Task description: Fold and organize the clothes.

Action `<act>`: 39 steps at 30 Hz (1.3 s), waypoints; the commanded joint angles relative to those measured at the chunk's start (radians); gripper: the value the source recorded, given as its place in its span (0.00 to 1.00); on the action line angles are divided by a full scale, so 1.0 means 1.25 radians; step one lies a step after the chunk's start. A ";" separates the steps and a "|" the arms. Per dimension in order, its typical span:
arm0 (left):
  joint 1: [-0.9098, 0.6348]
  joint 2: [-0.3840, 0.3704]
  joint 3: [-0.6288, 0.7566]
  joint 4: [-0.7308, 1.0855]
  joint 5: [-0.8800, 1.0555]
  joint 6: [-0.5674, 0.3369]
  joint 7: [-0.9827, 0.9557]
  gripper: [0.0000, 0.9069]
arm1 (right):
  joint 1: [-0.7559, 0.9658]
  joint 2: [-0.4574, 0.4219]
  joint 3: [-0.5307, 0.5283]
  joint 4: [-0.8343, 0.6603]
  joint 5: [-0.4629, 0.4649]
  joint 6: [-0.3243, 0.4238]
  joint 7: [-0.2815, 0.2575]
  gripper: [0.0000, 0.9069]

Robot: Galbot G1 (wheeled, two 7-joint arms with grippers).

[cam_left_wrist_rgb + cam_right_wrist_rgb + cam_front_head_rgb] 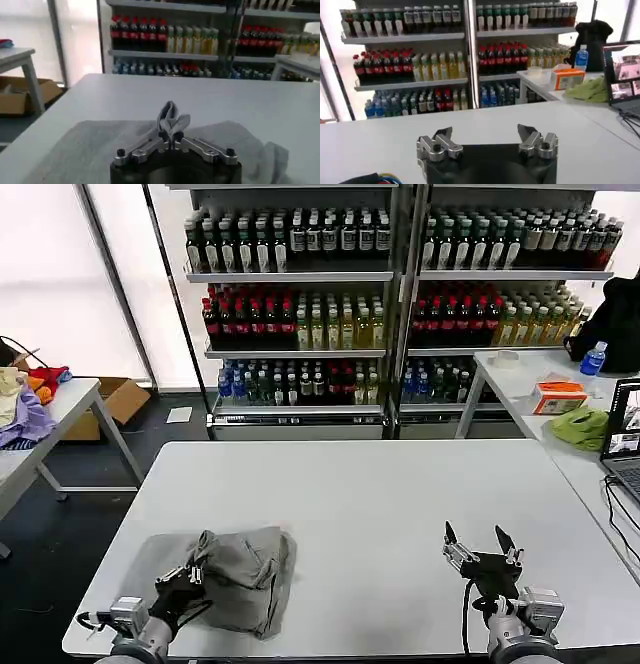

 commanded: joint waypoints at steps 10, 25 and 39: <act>-0.070 -0.005 0.108 -0.008 -0.040 0.026 -0.019 0.00 | -0.021 0.011 0.001 0.007 -0.020 0.001 -0.003 1.00; -0.075 -0.007 0.171 -0.006 -0.004 0.024 0.005 0.00 | -0.038 0.031 -0.010 0.008 -0.051 0.008 -0.004 1.00; -0.067 -0.031 0.183 0.042 0.041 0.013 0.040 0.43 | -0.038 0.026 -0.020 -0.004 -0.051 0.019 -0.010 1.00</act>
